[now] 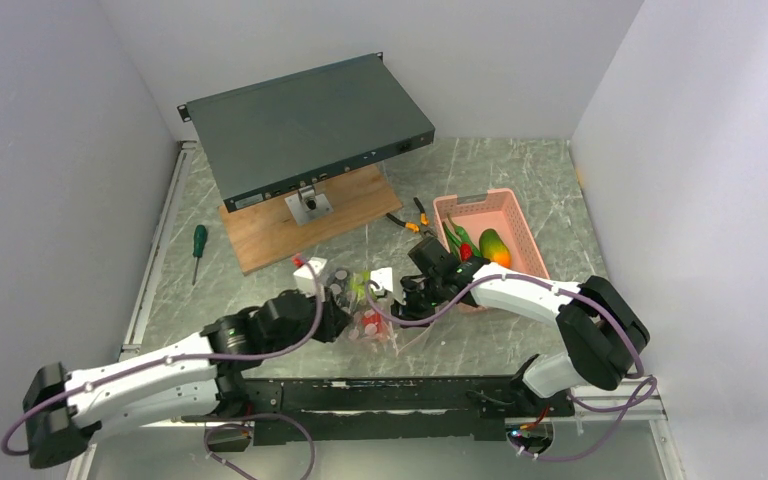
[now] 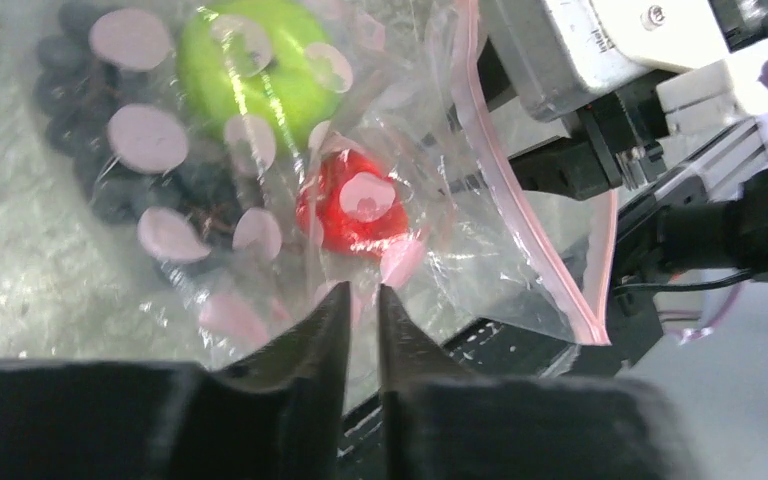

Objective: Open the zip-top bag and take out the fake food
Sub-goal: Pick up the fake fruit from the zipper food storage bag.

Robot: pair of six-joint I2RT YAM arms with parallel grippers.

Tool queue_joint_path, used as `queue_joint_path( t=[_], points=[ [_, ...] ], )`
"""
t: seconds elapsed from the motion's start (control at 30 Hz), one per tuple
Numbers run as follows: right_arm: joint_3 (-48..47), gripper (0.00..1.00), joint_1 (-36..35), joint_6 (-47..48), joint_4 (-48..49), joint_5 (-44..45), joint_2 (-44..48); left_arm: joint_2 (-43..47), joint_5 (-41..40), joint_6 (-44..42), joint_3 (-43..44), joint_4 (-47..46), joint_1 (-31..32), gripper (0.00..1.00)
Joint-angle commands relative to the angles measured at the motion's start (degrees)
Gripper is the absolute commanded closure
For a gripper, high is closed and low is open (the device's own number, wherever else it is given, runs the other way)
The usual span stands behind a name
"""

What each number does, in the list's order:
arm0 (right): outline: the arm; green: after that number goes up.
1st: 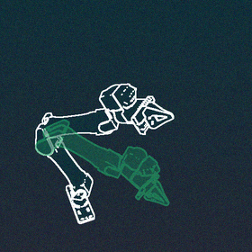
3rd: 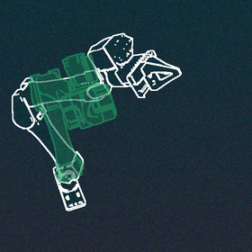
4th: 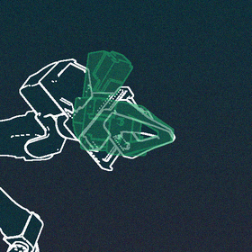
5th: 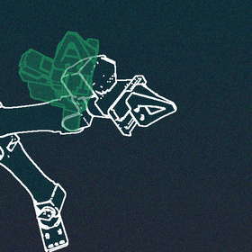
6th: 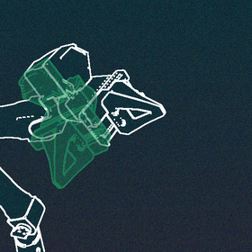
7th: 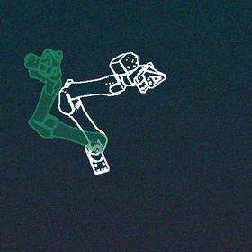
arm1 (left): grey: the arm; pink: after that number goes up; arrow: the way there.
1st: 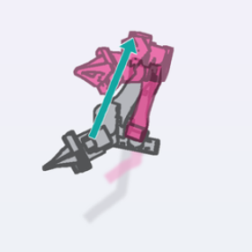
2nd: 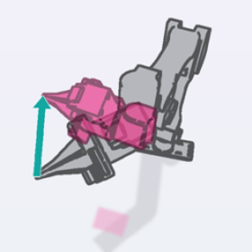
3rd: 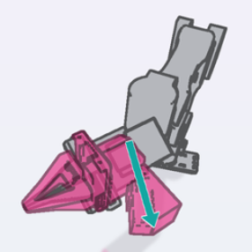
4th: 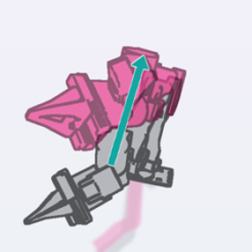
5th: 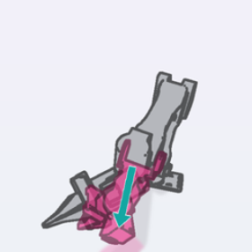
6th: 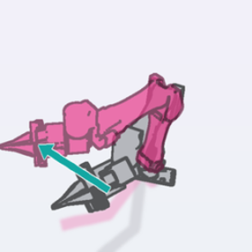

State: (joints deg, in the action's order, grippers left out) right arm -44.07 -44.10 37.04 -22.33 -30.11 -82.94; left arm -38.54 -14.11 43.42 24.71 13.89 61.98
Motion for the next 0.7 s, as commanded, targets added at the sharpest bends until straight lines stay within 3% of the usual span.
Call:
queue_joint_path(
  t=[0.0,0.17,0.43,0.67],
  points=[
    [-1.81,0.64,0.44,-1.08,2.13,-0.93,-0.43,-11.64,2.59,-4.36,6.96,-7.48,0.25,0.87],
    [-1.72,0.64,0.62,-1.36,2.3,-1.01,-0.5,-22.27,-2.29,-5.0,8.83,-8.27,-1.93,0.97],
    [-2.15,0.6,0.61,-2.56,2.47,-2.31,-1.96,-31.65,1.56,-4.31,7.59,-13.32,-3.83,1.0],
    [-3.32,0.51,0.64,-4.53,1.92,-4.36,-2.54,-39.88,8.48,-2.09,4.66,-24.66,-3.67,1.0]
  ],
)
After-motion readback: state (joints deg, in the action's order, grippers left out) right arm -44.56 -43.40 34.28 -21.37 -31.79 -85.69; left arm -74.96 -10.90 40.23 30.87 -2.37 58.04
